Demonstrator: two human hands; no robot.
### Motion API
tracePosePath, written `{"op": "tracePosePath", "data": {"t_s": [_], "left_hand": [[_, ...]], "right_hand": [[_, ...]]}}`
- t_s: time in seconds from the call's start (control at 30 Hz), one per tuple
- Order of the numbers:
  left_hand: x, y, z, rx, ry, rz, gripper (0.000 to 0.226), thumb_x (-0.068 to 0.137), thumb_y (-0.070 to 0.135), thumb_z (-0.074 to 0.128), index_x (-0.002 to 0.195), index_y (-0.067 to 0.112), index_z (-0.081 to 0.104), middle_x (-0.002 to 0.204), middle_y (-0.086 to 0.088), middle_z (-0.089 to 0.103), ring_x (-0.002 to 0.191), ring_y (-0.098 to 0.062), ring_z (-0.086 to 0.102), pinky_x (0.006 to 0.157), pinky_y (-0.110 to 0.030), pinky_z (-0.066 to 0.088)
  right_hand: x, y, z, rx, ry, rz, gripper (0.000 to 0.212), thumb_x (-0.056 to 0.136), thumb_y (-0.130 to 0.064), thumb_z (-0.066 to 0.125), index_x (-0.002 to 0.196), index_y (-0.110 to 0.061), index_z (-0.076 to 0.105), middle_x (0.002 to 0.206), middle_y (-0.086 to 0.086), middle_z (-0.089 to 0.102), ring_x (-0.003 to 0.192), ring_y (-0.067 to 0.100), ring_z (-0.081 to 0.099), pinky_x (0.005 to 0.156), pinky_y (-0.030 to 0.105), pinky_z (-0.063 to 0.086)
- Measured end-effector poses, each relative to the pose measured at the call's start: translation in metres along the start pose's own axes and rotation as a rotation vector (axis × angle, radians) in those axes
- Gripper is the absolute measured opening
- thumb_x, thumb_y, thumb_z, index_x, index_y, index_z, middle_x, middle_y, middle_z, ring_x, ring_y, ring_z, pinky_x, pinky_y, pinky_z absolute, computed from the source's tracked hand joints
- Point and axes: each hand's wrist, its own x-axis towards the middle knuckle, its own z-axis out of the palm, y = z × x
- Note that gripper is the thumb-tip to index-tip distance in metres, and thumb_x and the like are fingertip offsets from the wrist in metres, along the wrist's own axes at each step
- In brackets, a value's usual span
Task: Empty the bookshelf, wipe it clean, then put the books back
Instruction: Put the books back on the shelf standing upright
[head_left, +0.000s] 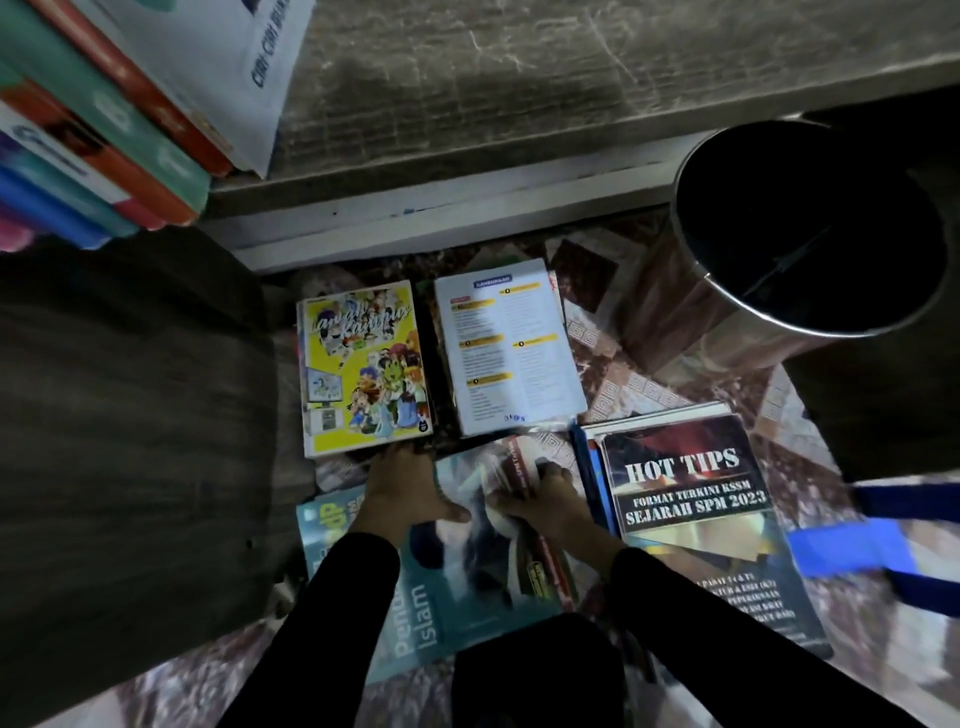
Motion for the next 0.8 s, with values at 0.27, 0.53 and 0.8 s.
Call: {"op": "tracePosePath", "data": {"t_s": [0.27,0.53,0.8], "left_hand": [[-0.012,-0.010,0.006,-0.277,-0.090,-0.098,0.120,0.056,0.067,0.077,0.147,0.009,0.023,0.149,-0.014,0.029,0.134,-0.030,0.033,0.105,-0.036,0.035],[-0.021,-0.010,0.002,-0.304,-0.121,-0.126,0.113,0.063,0.065,0.075,0.143,0.006,0.023,0.132,-0.014,0.052,0.115,-0.029,0.054,0.083,-0.033,0.044],[-0.025,-0.015,-0.004,-0.196,-0.017,-0.052,0.088,0.043,0.088,0.062,0.091,0.014,0.063,0.086,-0.006,0.067,0.077,-0.021,0.062,0.063,-0.031,0.044]], "right_hand": [[0.004,0.000,-0.001,0.054,-0.001,-0.043,0.089,0.064,-0.044,0.085,0.130,-0.004,0.041,0.122,0.009,0.042,0.118,0.026,0.048,0.099,0.031,0.041],[0.011,0.005,0.001,0.188,-0.027,-0.067,0.076,0.057,-0.038,0.090,0.114,-0.015,0.044,0.112,0.003,0.052,0.096,0.017,0.053,0.073,0.020,0.040],[0.033,0.030,0.016,0.168,-0.094,-0.087,0.097,0.028,-0.080,0.079,0.103,-0.020,0.066,0.103,0.004,0.065,0.091,0.017,0.066,0.082,0.035,0.056]]}}
